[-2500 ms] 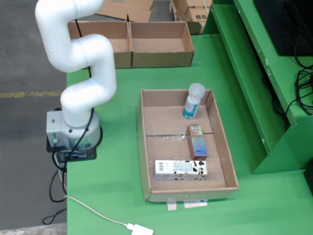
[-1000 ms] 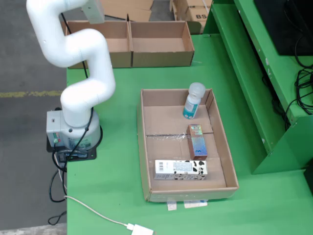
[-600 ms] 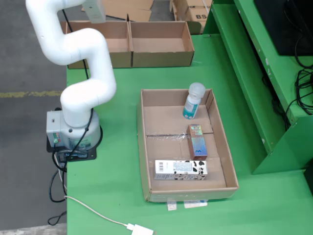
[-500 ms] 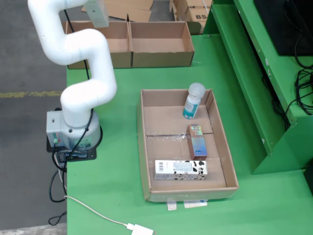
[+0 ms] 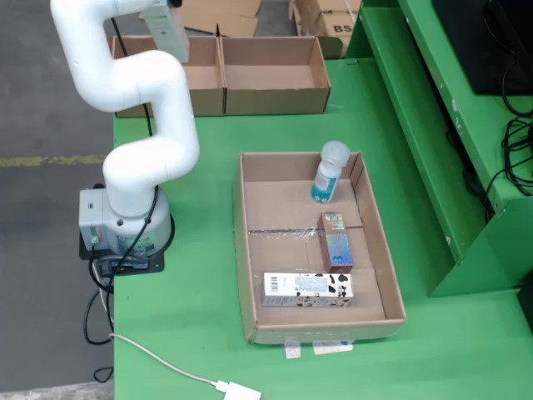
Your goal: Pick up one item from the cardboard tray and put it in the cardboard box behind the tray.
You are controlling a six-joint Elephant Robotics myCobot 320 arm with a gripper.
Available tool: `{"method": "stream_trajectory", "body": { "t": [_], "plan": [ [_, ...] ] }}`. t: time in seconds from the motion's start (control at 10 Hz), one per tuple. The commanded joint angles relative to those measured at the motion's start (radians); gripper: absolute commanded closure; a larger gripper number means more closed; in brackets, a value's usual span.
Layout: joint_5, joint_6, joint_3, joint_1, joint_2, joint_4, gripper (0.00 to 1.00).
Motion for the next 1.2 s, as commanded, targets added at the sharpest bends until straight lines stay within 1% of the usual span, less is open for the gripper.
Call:
{"method": "stream_trajectory", "body": {
  "t": [0.0, 0.1, 0.2, 0.3, 0.4, 0.6, 0.7, 0.8, 0.9, 1.0, 1.1],
  "plan": [
    [0.056, 0.087, 0.021, -0.016, 0.035, -0.161, 1.00],
    [0.084, 0.045, 0.021, -0.055, -0.020, -0.098, 1.00],
    [0.084, 0.045, 0.021, -0.055, -0.020, -0.098, 1.00],
    [0.059, -0.077, 0.021, -0.084, -0.084, 0.120, 1.00],
    [0.059, -0.077, 0.021, -0.084, -0.084, 0.120, 1.00],
    [0.035, -0.185, 0.021, -0.145, -0.134, 0.272, 1.00],
    [0.035, -0.185, 0.021, -0.145, -0.134, 0.272, 1.00],
    [0.071, -0.235, 0.021, -0.214, -0.155, 0.316, 1.00],
    [0.071, -0.235, 0.021, -0.214, -0.155, 0.316, 1.00],
    [0.101, -0.268, 0.021, -0.260, -0.171, 0.348, 1.00],
    [0.101, -0.268, 0.021, -0.260, -0.171, 0.348, 1.00]
  ]
}}
